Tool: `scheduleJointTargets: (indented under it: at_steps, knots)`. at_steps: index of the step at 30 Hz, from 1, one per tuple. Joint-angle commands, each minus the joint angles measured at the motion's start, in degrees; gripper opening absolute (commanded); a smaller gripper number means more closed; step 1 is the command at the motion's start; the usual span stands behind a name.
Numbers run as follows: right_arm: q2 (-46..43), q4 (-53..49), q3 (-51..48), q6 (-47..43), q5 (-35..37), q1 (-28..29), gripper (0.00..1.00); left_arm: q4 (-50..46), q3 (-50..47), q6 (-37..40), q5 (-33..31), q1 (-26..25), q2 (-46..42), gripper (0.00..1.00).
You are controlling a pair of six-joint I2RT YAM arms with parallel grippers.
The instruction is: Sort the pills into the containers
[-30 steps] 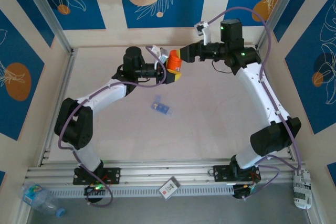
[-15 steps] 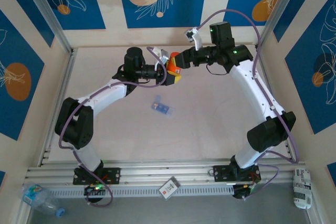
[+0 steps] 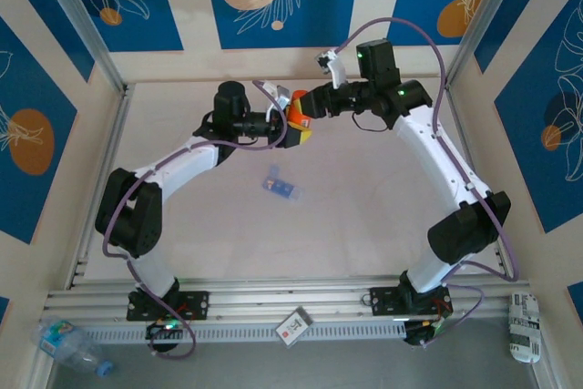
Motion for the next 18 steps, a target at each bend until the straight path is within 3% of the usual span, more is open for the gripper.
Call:
scheduleJointTargets:
  at_steps: [1, 7, 11, 14, 16, 18]
  knots:
    - [-2.7, 4.2, -5.6, 6.5, 3.9, 4.4, 0.26, 2.2, 1.6, 1.5, 0.2, -0.5, 0.0, 0.00]
    - [-7.7, 14.7, -15.2, 10.1, 8.7, 5.3, 0.25, 1.9, 1.4, 2.0, -0.6, -0.4, 0.2, 0.04]
    - [-9.2, 18.3, -17.7, 11.3, 9.1, 4.3, 0.25, 2.4, 0.7, 2.0, -1.9, -0.4, 0.1, 0.23]
    - [-10.0, 20.0, -18.8, 12.0, 9.9, 3.6, 0.24, 2.7, -0.2, 2.2, -3.2, -0.4, -0.1, 0.47]
    - [-10.4, 20.5, -19.4, 12.3, 11.2, 3.2, 0.24, 2.6, -0.8, 2.6, -3.8, -0.4, -0.3, 0.96]
    - [-10.7, 21.0, -20.1, 12.8, 12.3, 2.7, 0.24, 2.4, -1.5, 3.0, -4.2, -0.4, -0.5, 1.00]
